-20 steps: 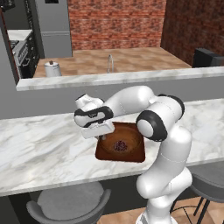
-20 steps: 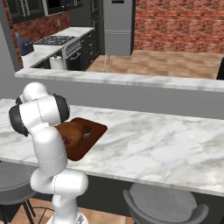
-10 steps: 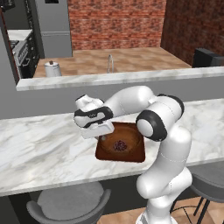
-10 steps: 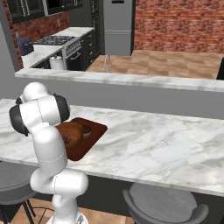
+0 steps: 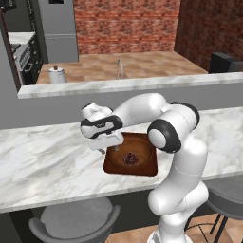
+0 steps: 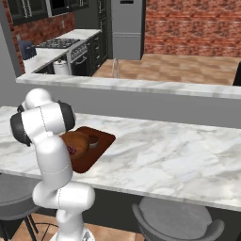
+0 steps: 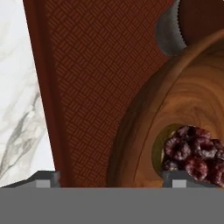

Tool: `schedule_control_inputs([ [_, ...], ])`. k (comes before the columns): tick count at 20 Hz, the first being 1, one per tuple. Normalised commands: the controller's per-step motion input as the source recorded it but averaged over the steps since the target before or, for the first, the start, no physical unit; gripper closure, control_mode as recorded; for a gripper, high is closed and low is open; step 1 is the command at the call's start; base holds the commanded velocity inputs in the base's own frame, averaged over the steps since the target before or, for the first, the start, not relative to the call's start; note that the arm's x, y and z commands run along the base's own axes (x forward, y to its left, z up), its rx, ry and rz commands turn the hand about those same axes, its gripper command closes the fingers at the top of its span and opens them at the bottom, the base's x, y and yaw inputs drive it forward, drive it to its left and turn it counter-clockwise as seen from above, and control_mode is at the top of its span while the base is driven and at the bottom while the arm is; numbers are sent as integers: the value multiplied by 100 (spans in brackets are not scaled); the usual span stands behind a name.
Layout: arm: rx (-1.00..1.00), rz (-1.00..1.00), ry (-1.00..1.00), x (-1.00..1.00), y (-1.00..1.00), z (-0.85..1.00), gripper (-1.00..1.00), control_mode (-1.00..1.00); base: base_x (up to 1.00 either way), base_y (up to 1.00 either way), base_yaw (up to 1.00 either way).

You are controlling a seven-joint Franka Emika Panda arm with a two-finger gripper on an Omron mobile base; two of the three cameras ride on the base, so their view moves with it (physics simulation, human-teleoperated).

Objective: Place the bowl with cake and the cupcake onto the tray.

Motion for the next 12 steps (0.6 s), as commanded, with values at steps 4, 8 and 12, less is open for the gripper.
schedule_control_inputs([
  [4, 1, 0, 2, 8, 2, 56, -100, -100, 0, 0, 0],
  [8, 3, -2, 0, 0, 1, 99, -100, -100, 0, 0, 0],
  [12, 0, -4, 0, 0, 0, 64, -100, -100, 0, 0, 0],
])
